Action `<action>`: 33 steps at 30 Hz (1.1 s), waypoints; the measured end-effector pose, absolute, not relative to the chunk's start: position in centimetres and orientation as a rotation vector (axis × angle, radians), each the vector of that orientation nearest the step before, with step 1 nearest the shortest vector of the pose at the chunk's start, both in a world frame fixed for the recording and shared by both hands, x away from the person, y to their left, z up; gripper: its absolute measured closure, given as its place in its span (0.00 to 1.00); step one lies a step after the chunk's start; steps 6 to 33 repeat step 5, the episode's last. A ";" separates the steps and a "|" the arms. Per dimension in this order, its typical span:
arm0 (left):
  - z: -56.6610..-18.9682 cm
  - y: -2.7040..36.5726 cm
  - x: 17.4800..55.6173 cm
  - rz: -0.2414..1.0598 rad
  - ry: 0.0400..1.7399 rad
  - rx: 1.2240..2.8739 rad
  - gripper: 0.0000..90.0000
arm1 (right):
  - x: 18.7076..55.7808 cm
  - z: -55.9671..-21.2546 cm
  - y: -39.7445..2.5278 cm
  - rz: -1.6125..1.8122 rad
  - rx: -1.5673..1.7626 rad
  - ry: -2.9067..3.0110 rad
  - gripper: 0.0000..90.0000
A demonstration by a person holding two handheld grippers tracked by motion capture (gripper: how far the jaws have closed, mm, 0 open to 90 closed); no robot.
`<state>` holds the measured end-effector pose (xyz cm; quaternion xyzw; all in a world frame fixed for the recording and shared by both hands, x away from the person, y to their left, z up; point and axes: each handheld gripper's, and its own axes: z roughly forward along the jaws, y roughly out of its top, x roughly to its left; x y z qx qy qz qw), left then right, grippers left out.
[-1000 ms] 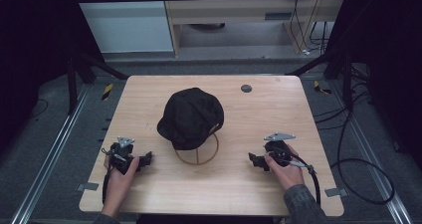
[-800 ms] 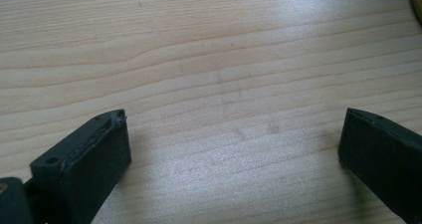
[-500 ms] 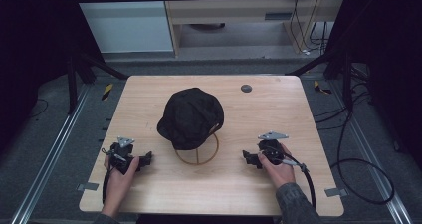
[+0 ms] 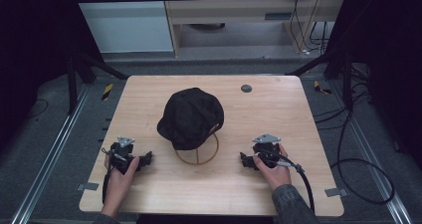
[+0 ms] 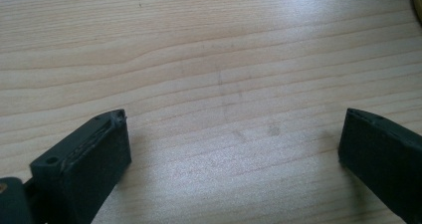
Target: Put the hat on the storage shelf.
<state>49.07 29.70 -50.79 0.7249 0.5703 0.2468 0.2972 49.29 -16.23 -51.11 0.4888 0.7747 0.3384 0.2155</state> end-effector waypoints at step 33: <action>-50.8 29.8 49.3 0.658 1.523 1.921 0.00 | 49.0 -51.1 -16.2 0.940 1.338 2.153 0.09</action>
